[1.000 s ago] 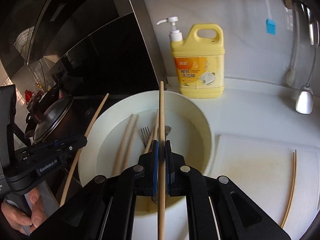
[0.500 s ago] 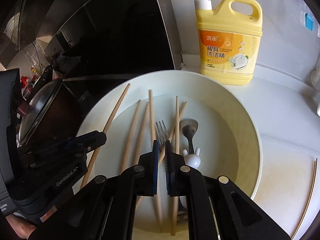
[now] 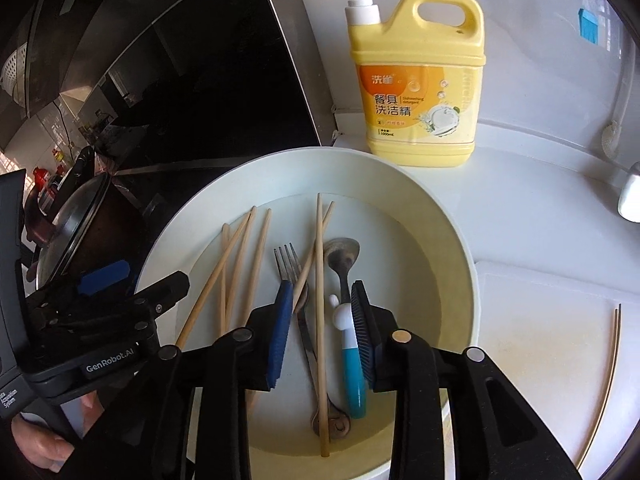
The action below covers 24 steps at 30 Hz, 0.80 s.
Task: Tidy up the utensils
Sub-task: 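Open the left tool then the right tool to drop the chopsticks, then move both open tools back over the last chopsticks on the board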
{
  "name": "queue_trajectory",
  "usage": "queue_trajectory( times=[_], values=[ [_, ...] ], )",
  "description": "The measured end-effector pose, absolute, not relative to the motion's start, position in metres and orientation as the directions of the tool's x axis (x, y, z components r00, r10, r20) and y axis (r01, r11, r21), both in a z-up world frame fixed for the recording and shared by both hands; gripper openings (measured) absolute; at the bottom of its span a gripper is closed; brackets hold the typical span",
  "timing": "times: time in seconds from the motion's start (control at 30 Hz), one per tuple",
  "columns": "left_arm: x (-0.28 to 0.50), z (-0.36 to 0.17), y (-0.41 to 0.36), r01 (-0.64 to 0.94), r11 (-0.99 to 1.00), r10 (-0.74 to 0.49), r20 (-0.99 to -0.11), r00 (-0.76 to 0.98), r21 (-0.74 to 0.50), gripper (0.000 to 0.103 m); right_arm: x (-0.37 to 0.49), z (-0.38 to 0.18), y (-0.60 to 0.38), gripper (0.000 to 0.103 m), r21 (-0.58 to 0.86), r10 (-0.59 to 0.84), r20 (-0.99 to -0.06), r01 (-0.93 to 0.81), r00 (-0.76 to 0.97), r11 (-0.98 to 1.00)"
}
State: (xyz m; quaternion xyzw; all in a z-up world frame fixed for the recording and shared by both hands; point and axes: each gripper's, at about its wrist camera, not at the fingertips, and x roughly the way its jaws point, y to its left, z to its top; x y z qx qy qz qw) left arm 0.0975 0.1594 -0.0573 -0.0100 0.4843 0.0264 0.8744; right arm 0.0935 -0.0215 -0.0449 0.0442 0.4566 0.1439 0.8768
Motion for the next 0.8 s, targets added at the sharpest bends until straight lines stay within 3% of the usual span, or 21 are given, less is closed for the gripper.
queue_trajectory(
  times=[0.1,0.3,0.8],
  values=[
    [0.094,-0.054,0.16,-0.055,0.998,0.045,-0.849,0.526,0.019,0.089,0.086,-0.04,-0.029,0.044,0.206,0.279,-0.781,-0.191,0.559,0.96],
    [0.085,-0.047,0.162,-0.047,0.999,0.044,-0.851,0.523,0.022,0.094,0.07,-0.034,-0.035,0.053,0.197,0.257,-0.781,-0.165,0.57,0.966],
    [0.058,-0.04,0.157,0.034,0.999,-0.023,-0.846,0.532,-0.006,0.096,0.025,-0.025,-0.057,0.06,0.169,0.149,-0.781,-0.025,0.607,0.985]
  ],
)
